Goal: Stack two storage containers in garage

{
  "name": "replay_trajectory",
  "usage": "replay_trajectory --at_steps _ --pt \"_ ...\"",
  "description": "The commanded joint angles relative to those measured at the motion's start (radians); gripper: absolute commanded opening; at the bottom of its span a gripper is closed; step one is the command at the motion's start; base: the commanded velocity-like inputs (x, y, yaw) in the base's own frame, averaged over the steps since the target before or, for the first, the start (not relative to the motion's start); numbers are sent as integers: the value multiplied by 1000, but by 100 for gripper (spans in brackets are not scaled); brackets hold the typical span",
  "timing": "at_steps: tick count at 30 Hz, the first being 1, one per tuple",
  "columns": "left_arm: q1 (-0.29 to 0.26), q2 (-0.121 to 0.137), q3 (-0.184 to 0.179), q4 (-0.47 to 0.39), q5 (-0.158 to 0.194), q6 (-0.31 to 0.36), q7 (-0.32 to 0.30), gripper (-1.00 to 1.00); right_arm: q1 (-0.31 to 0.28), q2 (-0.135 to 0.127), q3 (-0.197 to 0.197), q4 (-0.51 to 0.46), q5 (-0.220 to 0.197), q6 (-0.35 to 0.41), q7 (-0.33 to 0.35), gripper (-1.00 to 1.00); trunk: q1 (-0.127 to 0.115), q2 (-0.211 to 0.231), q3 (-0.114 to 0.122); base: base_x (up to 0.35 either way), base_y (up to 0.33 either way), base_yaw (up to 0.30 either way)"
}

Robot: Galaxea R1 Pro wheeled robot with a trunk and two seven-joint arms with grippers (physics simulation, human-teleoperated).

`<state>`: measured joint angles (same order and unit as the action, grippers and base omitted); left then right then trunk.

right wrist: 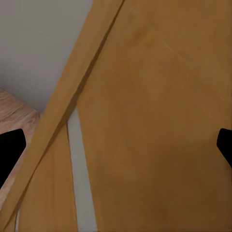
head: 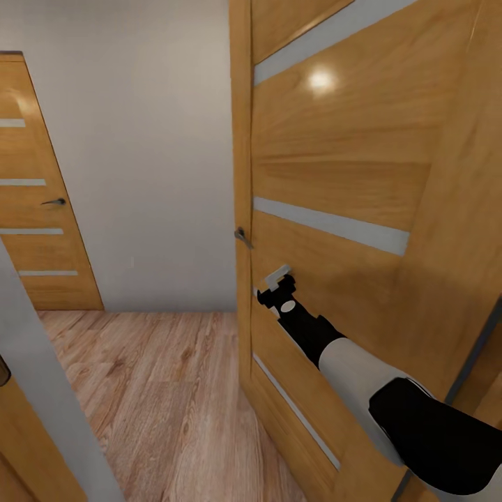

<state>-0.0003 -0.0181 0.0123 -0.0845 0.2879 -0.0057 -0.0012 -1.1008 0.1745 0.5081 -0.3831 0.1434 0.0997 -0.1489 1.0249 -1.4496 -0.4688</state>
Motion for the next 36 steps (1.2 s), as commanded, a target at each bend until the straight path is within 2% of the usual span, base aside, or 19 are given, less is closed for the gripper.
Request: replay_trajectory --at_steps 1,10,27,36 --pt "0 0 1 -1 5 0 0 100 -1 0 -4 2 8 9 -10 100 0 0 -1 0 0 0" --pt "0 0 0 0 8 0 0 100 -1 0 -3 6 5 10 -11 100 0 0 -1 63 0 0" --pt "0 0 0 0 8 0 0 100 -1 0 -2 6 7 12 -9 100 0 0 -1 263 0 0" --pt "0 0 0 0 5 0 0 100 -1 0 -4 2 3 11 -101 100 0 0 -1 67 0 27"
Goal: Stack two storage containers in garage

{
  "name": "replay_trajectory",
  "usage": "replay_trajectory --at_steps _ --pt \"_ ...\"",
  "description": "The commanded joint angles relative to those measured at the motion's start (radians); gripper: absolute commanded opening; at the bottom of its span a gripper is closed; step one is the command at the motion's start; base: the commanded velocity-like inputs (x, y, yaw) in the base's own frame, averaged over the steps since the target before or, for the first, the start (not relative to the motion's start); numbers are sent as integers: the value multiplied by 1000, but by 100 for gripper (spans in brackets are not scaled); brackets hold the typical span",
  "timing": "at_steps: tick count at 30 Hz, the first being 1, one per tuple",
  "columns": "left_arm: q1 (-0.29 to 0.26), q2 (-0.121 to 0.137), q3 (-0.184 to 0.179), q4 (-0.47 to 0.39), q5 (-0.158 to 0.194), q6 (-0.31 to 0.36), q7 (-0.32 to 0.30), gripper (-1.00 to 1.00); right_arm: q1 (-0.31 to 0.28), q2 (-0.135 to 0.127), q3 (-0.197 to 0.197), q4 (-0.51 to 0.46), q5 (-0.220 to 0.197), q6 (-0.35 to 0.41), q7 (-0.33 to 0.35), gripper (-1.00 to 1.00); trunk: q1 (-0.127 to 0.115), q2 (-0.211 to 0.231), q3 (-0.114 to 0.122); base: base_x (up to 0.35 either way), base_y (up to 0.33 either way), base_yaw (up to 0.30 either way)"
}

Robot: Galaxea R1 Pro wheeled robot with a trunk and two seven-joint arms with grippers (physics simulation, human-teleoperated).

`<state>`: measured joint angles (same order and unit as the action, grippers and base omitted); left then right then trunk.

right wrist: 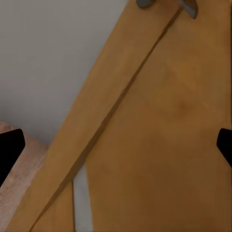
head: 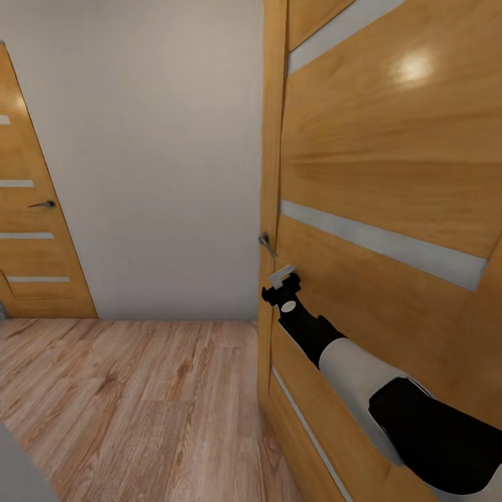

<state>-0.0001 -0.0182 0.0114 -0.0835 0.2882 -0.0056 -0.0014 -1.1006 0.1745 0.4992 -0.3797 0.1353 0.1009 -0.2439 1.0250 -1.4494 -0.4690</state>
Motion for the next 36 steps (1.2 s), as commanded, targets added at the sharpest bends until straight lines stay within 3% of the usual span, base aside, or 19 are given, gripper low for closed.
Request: replay_trajectory --at_steps 1,9,25,36 --pt "0 0 1 -1 5 -1 0 100 -1 0 5 1 11 10 -17 100 0 -1 -1 6 0 207" --pt "0 0 1 -1 5 -1 0 100 -1 0 5 4 10 10 -32 100 0 -1 -1 2 0 183" --pt "0 0 1 -1 5 -1 0 100 -1 0 5 8 9 8 -24 100 0 -1 -1 3 0 4" --pt "0 0 1 0 5 -1 0 100 -1 0 5 28 9 -1 -26 100 0 -1 -1 168 0 0"
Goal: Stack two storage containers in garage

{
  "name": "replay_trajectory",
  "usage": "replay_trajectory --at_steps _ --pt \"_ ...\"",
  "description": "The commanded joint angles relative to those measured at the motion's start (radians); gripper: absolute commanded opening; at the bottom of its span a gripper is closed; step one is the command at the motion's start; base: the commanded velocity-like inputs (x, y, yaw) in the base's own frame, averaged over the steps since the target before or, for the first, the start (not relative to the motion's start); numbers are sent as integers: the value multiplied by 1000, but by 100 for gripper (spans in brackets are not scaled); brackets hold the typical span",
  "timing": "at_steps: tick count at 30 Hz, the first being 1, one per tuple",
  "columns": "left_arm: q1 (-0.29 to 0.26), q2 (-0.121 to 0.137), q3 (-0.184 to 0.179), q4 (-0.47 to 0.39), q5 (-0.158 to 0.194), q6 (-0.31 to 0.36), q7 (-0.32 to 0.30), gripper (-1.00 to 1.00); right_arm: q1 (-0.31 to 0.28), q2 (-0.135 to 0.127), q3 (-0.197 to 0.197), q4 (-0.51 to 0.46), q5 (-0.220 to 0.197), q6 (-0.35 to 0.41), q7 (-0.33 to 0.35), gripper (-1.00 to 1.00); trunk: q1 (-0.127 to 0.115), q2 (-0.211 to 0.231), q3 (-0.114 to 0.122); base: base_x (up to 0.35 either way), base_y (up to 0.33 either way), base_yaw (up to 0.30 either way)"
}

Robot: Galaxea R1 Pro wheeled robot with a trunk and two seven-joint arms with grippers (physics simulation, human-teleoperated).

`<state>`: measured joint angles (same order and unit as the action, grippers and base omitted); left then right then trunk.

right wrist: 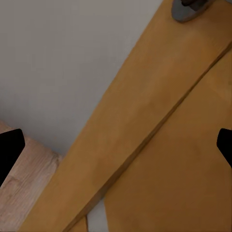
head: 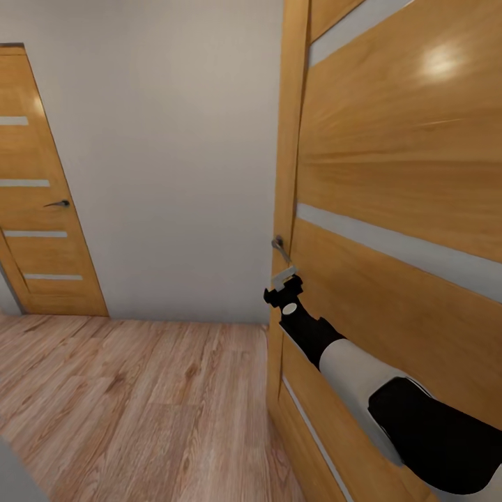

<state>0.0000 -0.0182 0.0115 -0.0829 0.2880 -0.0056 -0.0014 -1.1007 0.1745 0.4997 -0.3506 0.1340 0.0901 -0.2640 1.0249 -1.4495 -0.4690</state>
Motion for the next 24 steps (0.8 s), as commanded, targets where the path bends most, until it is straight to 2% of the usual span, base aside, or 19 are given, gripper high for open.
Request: replay_trajectory --at_steps 1,10,17,24 --pt "0 0 1 -1 5 -1 0 100 -1 0 4 3 10 9 -6 100 0 0 -1 58 0 0" --pt "0 0 1 -1 5 -1 0 100 -1 0 4 25 12 2 -9 100 0 0 -1 16 0 0" --pt "0 0 1 0 5 -1 0 100 -1 0 3 58 15 -54 -16 100 0 0 -1 101 0 0" --pt "0 0 1 -1 5 -1 0 100 -1 0 3 60 15 -59 -17 100 0 0 -1 37 0 0"
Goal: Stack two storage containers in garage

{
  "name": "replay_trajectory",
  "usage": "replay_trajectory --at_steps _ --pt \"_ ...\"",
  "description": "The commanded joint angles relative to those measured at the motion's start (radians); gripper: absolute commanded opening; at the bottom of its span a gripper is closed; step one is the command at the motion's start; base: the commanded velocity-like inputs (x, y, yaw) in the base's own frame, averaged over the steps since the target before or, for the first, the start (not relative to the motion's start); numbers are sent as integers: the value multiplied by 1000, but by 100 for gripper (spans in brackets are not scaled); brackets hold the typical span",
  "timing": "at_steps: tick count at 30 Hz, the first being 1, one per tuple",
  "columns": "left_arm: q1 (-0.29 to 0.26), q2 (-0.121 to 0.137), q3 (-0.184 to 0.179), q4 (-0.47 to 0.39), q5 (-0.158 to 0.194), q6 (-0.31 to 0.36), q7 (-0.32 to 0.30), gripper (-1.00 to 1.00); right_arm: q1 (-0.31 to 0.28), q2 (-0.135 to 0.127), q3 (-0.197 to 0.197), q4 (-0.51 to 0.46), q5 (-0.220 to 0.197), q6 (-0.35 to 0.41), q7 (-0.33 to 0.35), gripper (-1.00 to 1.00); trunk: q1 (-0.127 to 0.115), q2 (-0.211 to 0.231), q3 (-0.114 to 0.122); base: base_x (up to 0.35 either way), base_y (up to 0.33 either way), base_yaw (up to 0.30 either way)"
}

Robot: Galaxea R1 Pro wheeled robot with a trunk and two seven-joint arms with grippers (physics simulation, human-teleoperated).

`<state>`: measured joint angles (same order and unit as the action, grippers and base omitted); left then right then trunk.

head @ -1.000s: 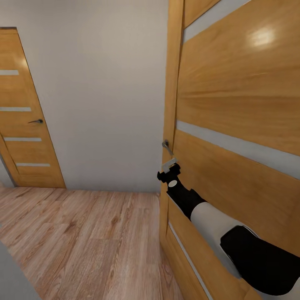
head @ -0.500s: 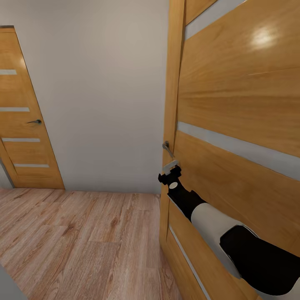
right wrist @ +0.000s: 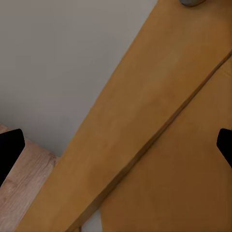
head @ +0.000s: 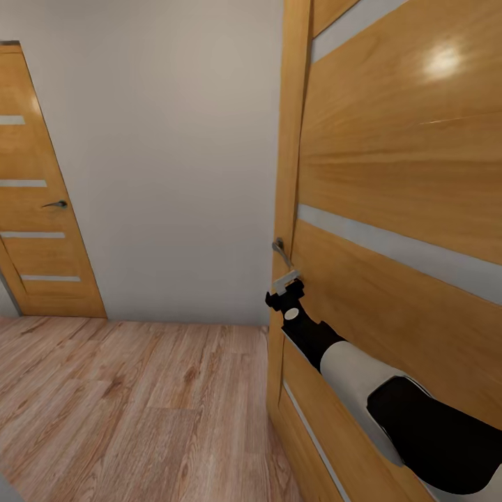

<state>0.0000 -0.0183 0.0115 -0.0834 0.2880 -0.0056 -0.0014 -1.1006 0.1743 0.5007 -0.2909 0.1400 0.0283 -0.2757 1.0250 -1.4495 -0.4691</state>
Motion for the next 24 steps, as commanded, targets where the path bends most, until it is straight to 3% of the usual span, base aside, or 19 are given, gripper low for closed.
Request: replay_trajectory --at_steps 1,9,24 --pt "0 0 1 -1 5 -1 0 100 -1 0 2 1 9 3 -5 100 0 -1 -1 8 0 0" --pt "0 0 1 -1 5 -1 0 100 -1 0 2 2 8 2 -4 100 0 -1 -1 2 101 0" --pt "0 0 2 -1 5 -1 0 100 -1 0 3 33 11 1 -6 100 0 -1 -1 0 7 0"
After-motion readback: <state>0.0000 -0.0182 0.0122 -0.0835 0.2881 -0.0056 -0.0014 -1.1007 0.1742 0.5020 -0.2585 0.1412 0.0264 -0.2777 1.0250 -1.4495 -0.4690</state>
